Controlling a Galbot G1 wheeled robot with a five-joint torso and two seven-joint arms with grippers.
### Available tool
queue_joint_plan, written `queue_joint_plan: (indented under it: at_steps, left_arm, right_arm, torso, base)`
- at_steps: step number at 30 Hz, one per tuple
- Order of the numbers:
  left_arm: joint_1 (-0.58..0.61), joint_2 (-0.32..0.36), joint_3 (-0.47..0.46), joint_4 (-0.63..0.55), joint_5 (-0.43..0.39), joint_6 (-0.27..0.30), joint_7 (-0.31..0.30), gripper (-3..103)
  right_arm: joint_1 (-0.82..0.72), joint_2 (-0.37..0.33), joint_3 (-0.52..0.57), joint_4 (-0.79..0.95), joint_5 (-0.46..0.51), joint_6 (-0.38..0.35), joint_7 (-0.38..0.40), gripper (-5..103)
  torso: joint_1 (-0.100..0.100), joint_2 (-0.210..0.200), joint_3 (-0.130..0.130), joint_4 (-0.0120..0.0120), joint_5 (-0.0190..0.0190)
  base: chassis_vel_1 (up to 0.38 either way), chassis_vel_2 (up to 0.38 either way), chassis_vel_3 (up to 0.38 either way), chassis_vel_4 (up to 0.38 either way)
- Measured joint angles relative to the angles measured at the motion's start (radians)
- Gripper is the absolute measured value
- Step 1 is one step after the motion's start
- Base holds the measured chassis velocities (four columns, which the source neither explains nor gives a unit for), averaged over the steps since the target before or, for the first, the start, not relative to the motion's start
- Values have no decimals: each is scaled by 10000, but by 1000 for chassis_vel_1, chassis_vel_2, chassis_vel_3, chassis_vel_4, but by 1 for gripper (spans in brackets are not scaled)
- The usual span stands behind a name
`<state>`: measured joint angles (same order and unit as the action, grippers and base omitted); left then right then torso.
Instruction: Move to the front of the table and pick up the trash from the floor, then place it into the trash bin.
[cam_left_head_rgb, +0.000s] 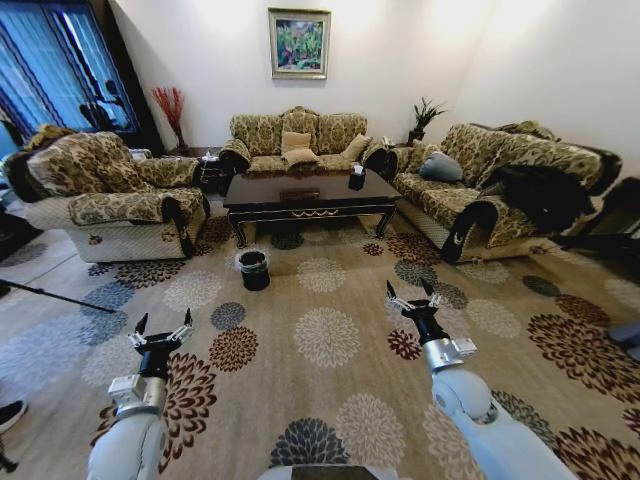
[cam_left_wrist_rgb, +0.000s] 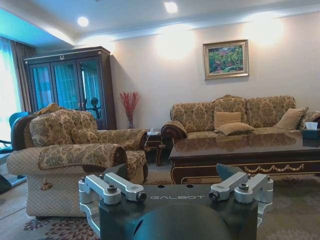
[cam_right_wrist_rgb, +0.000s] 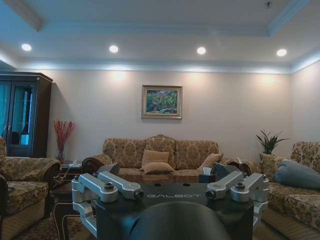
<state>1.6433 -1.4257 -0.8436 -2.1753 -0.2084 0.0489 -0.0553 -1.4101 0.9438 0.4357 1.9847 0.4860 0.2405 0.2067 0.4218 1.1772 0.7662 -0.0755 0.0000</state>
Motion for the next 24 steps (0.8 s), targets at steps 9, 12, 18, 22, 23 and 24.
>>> queue_joint_plan:
  at_steps: [9, 12, 18, 22, 23, 24]
  left_arm:
    - [0, 0, 0, 0, 0, 0, 0, 100]
    - [0, 0, 0, 0, 0, 0, 0, 100]
    - [1, 0, 0, 0, 0, 0, 0, 100]
    - [0, 0, 0, 0, 0, 0, 0, 100]
    - [0, 0, 0, 0, 0, 0, 0, 100]
    - [0, 0, 0, 0, 0, 0, 0, 100]
  right_arm:
    - [0, 0, 0, 0, 0, 0, 0, 100]
    - [0, -1, 0, 0, 0, 0, 0, 100]
    - [0, 0, 0, 0, 0, 0, 0, 100]
    - [0, 0, 0, 0, 0, 0, 0, 100]
    - [0, 0, 0, 0, 0, 0, 0, 100]
    - [0, -1, 0, 0, 0, 0, 0, 100]
  torso:
    - [10, 19, 13, 0, 0]
    - [4, 0, 3, 0, 0]
    - [-11, -30, -14, 0, 0]
    - [-19, -46, -23, 0, 0]
    - [-21, -51, -26, 0, 0]
    - [-22, -53, -28, 0, 0]
  base:
    - [0, 0, 0, 0]
    - [0, 0, 0, 0]
    - [0, 0, 0, 0]
    - [0, 0, 0, 0]
    - [0, 0, 0, 0]
    - [0, 0, 0, 0]
